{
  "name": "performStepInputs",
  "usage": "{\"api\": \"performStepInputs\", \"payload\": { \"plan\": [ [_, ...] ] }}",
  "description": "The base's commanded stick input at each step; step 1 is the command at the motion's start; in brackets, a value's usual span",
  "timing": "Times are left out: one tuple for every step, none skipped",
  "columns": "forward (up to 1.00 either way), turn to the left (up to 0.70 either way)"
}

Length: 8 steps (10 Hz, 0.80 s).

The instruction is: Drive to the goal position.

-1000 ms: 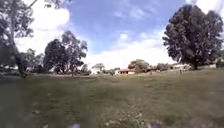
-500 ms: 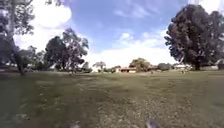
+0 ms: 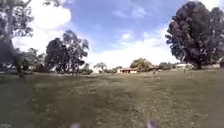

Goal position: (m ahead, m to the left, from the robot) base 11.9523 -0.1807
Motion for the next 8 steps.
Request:
{"api": "performStepInputs", "payload": {
  "plan": [
    [0.7,0.07],
    [0.7,0.35],
    [0.7,0.35],
    [0.7,0.35],
    [0.7,0.35],
    [0.7,0.35],
    [0.7,0.35],
    [0.7,0.33]
  ]
}}
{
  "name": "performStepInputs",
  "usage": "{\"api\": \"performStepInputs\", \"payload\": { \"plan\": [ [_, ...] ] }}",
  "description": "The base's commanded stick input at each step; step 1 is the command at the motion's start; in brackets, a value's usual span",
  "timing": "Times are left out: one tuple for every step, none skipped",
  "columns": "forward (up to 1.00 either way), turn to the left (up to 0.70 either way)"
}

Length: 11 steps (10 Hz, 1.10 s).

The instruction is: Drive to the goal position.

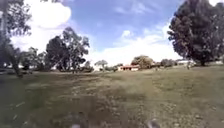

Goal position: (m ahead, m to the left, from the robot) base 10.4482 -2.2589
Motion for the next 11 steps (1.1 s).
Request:
{"api": "performStepInputs", "payload": {
  "plan": [
    [0.7,0.02],
    [0.7,0.0],
    [0.7,0.0],
    [0.7,0.0],
    [0.7,0.0],
    [0.7,0.0],
    [0.7,0.0],
    [0.7,0.0],
    [0.7,0.0],
    [0.7,0.0],
    [0.7,0.0]
  ]
}}
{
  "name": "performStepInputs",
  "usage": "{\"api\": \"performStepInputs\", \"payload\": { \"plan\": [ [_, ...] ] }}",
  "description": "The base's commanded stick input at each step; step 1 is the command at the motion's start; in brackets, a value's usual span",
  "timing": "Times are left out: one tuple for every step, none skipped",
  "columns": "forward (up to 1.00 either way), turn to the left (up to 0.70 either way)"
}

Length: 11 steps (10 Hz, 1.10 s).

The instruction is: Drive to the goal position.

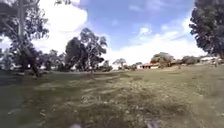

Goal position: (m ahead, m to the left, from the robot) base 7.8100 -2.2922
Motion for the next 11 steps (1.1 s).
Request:
{"api": "performStepInputs", "payload": {
  "plan": [
    [0.7,0.0],
    [0.7,0.0],
    [0.7,0.0],
    [0.7,0.0],
    [0.7,0.0],
    [0.7,0.0],
    [0.7,0.0],
    [0.7,0.0],
    [0.7,0.0],
    [0.7,0.0],
    [0.7,0.0]
  ]
}}
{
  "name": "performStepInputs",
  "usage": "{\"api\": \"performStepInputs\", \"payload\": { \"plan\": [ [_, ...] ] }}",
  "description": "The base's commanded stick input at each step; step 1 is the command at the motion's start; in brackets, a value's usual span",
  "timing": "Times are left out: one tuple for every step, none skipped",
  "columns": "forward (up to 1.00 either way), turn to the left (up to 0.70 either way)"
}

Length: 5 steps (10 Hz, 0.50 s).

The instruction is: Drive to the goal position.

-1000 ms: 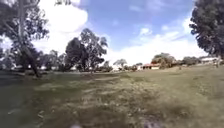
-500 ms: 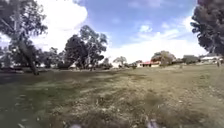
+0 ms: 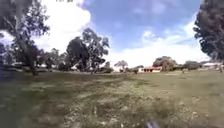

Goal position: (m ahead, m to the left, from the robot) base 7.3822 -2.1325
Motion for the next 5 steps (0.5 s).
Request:
{"api": "performStepInputs", "payload": {
  "plan": [
    [0.7,0.16],
    [0.7,0.35],
    [0.7,0.35],
    [0.7,0.35],
    [0.7,0.07]
  ]
}}
